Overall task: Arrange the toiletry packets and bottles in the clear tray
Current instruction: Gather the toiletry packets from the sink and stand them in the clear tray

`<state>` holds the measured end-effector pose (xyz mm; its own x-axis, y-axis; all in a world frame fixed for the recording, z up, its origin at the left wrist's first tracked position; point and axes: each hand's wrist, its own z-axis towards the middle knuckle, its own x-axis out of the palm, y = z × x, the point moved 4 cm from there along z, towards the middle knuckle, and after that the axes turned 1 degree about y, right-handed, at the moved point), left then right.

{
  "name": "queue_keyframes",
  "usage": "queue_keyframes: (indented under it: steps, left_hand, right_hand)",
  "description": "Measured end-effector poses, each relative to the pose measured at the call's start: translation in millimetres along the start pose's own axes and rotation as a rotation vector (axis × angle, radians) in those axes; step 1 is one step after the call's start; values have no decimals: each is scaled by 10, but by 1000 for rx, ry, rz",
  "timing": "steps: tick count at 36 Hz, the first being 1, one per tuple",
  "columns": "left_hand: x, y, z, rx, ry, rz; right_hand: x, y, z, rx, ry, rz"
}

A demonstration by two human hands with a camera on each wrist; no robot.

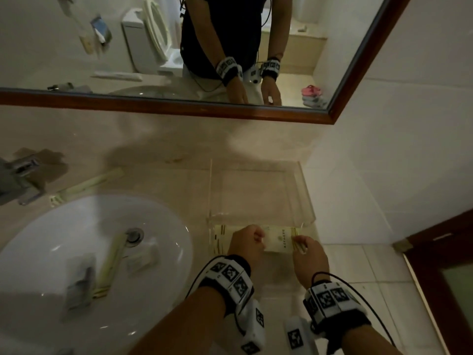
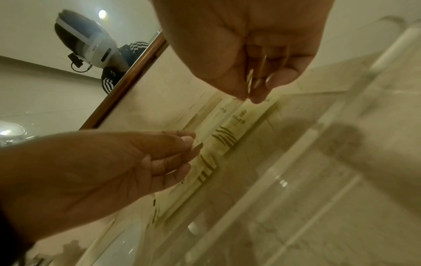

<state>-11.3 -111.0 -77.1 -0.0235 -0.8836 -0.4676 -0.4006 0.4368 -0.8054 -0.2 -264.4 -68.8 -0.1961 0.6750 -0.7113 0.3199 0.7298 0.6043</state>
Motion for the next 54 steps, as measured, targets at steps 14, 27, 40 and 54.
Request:
queue_keyframes:
  steps: [14,27,40,54]
  left_hand:
    - [-129,15,-125,30,34,59]
    - [-1315,334,-756,-15,-138,33]
    - [-2799,1203,-1597,-146,-278,0]
    - [-4254,2518,-2363,-300,-292,-33]
  right_hand:
    - [0,9,-115,-28,3,-14]
    - [589,1148,-662,-380,229,-85]
    - [1664,2198,-1589,-455,510,-137]
    - [3036,3103,-2571,-399,624,-78]
